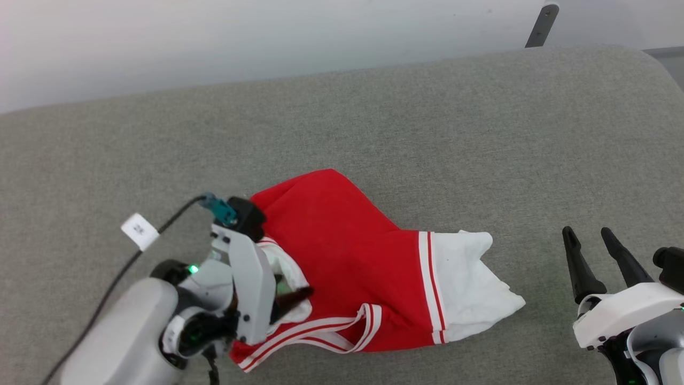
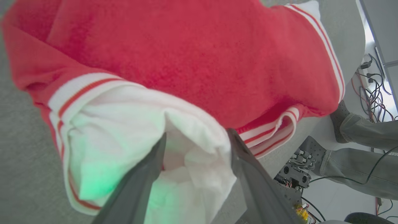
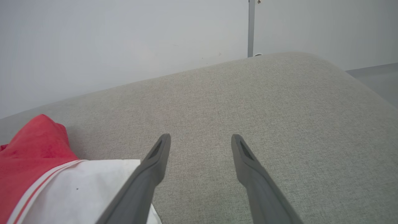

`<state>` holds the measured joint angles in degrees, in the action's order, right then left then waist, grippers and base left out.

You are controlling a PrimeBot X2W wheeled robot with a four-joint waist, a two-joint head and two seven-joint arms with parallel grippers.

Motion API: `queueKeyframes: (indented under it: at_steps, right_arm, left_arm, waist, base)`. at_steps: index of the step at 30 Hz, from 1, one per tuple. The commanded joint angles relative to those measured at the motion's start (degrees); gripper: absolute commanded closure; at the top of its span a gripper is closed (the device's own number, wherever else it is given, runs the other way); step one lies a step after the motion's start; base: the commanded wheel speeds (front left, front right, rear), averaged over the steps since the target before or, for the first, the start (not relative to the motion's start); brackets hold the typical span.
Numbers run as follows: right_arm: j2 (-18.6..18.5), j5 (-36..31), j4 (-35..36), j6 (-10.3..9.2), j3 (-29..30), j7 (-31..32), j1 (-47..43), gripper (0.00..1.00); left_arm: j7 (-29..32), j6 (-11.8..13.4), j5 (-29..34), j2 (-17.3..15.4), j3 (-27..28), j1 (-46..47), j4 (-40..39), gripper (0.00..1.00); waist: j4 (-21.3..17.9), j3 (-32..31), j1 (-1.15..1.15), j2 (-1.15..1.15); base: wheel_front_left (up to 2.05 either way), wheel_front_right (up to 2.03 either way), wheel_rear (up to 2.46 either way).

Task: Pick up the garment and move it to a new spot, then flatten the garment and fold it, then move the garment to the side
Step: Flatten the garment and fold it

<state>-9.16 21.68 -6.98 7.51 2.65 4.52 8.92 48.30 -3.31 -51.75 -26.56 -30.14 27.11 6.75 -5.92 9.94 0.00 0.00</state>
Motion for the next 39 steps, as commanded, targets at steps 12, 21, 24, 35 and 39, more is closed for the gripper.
queueKeyframes:
  at_steps: [12,21,24,35,39]
  right_arm:
    - [0.68,-0.35,-0.49,-0.04,0.17,-0.59,-0.27,0.00]
    - [0.42,-0.62,0.28,-0.04,0.32,-0.16,-1.21,0.00]
    - [0.44,-0.71,0.60,-0.04,0.32,0.15,-1.30,0.00]
    - [0.53,-0.88,1.80,-0.04,0.24,0.60,-1.03,0.00]
    - [0.64,-1.04,1.91,-0.04,0.51,0.77,-0.75,0.00]
  left_arm:
    - [3.17,2.87,0.13,-4.84,2.42,1.53,-6.03,0.00]
    - [2.41,3.95,1.39,-6.84,3.04,0.02,-7.01,0.00]
    - [1.70,3.35,1.74,-6.53,2.54,-0.29,-6.37,0.00]
    - [-4.16,0.03,4.87,-4.97,0.97,1.99,2.77,0.64]
    - [-4.07,-0.82,4.65,-4.92,0.43,2.56,5.70,1.00]
  waist:
    - [1.11,-1.63,0.00,0.00]
    - [1.47,-2.93,0.00,0.00]
    - [1.41,-3.04,0.00,0.00]
    - [0.39,-1.54,0.00,0.00]
    - [0.11,-1.12,0.00,0.00]
  base:
    - [0.00,0.00,0.00]
    - [0.00,0.00,0.00]
    - [0.00,0.00,0.00]
    - [0.00,0.00,0.00]
    - [0.00,0.00,0.00]
